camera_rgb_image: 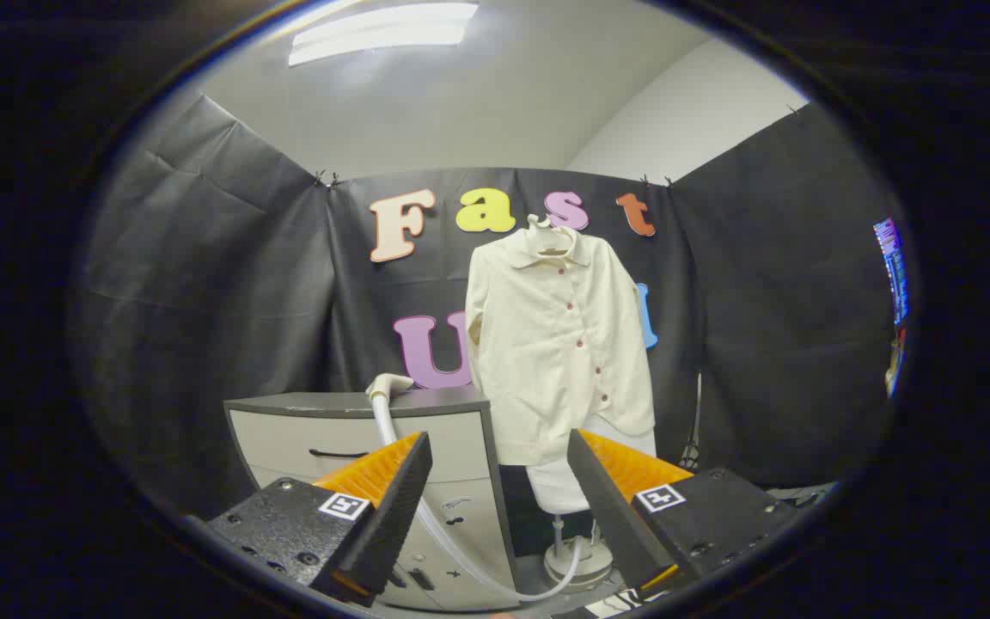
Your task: Iron the clothes twice with a garment steamer, once on the left side and once on the right side.
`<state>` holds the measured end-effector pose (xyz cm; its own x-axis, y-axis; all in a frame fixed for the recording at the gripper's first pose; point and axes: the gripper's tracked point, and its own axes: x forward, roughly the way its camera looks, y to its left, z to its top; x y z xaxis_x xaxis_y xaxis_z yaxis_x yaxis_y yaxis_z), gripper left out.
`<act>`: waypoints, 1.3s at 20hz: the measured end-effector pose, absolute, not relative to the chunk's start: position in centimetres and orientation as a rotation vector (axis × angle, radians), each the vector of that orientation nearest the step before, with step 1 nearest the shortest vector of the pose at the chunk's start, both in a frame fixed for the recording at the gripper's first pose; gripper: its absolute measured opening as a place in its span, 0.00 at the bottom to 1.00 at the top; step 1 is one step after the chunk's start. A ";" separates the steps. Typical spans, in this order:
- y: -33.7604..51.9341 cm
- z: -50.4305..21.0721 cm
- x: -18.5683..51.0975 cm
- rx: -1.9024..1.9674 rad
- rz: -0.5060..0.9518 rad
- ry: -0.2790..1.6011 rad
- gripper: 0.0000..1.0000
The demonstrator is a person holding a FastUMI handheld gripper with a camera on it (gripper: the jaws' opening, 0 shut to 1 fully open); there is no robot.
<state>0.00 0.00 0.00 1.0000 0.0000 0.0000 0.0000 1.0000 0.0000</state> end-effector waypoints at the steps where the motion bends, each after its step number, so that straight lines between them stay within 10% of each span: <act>1: 0.1 -0.2 0.0 0.004 0.002 0.005 0.97; 26: 10.2 7.0 11.5 -0.149 0.168 0.099 0.99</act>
